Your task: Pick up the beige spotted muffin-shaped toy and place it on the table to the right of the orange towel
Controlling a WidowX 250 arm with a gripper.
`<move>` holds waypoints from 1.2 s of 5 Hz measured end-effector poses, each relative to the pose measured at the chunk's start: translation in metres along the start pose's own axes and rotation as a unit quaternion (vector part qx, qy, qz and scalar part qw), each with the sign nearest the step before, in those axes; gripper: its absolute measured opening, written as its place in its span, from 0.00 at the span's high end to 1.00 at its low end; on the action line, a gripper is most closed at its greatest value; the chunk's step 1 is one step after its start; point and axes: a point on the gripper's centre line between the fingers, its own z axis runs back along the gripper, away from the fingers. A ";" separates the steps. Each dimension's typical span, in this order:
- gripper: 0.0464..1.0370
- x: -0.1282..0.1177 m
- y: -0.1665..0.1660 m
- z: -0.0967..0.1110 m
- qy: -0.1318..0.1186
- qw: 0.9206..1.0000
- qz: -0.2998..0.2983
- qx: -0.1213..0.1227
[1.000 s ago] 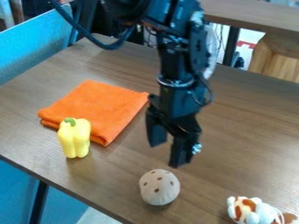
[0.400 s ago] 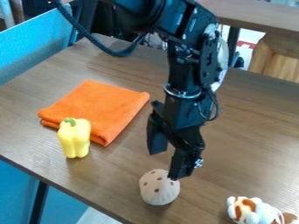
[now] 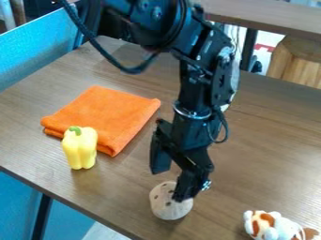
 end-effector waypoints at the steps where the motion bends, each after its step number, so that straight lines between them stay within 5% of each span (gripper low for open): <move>1: 0.04 0.000 -0.008 -0.013 0.012 1.000 -0.011 -0.012; 2: 0.10 0.002 -0.013 -0.016 0.010 1.000 -0.013 -0.016; 4: 0.43 0.004 -0.010 -0.022 0.018 0.999 0.016 -0.027; 6: 0.46 0.010 0.018 -0.003 -0.012 0.997 0.072 -0.026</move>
